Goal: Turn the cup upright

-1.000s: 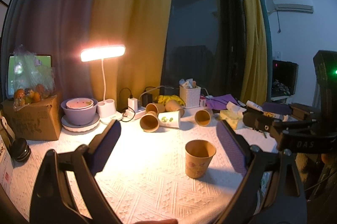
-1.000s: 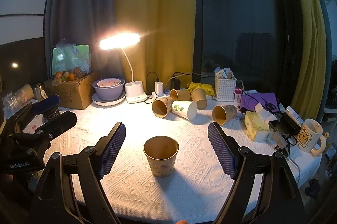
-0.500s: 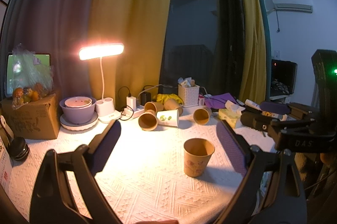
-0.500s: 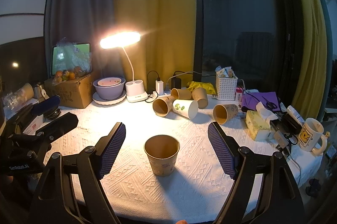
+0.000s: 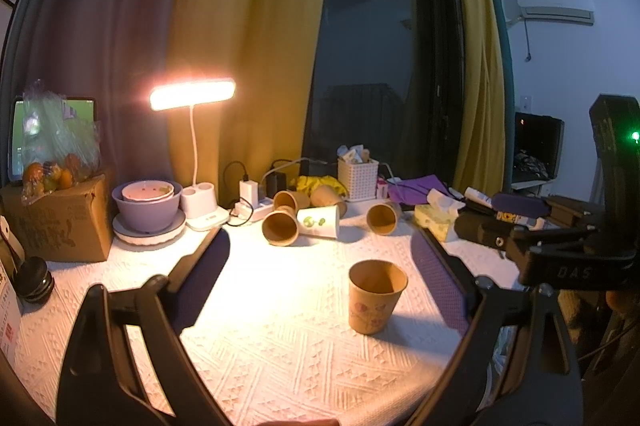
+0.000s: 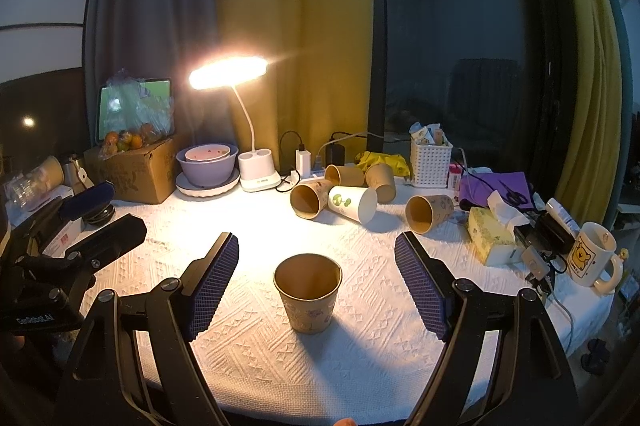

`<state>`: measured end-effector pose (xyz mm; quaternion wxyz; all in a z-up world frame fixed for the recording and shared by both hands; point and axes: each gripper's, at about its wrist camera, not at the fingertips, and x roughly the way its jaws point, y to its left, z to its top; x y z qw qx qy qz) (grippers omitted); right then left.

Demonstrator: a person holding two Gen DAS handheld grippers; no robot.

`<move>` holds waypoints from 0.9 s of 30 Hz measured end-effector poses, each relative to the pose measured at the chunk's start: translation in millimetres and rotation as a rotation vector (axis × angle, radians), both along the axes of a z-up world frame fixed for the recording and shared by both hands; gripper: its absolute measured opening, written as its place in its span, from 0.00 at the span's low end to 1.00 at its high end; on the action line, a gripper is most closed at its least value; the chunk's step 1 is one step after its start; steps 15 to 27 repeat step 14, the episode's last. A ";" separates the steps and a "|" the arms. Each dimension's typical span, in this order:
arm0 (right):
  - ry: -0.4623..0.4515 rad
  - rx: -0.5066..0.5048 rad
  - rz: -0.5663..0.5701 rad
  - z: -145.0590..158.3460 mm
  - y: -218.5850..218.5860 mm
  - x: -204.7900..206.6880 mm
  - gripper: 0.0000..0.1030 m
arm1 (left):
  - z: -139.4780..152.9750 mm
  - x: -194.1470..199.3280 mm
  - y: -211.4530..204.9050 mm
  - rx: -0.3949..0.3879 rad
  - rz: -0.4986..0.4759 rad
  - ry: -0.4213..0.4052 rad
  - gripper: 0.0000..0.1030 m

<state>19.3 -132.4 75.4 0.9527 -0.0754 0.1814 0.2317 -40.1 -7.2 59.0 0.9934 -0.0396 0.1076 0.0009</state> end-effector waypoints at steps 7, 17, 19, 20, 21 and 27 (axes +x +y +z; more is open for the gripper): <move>0.003 -0.001 0.000 -2.3 -0.2 -1.0 0.80 | -1.4 -0.5 0.1 -0.001 -0.001 0.002 0.90; 0.008 -0.005 0.001 -8.5 0.0 -1.7 0.81 | -6.5 -6.0 0.7 -0.026 -0.032 -0.035 0.90; 0.008 -0.005 0.001 -8.5 0.0 -1.7 0.81 | -6.5 -6.0 0.7 -0.026 -0.032 -0.035 0.90; 0.008 -0.005 0.001 -8.5 0.0 -1.7 0.81 | -6.5 -6.0 0.7 -0.026 -0.032 -0.035 0.90; 0.008 -0.005 0.001 -8.5 0.0 -1.7 0.81 | -6.5 -6.0 0.7 -0.026 -0.032 -0.035 0.90; 0.008 -0.005 0.001 -8.5 0.0 -1.7 0.81 | -6.5 -6.0 0.7 -0.026 -0.032 -0.035 0.90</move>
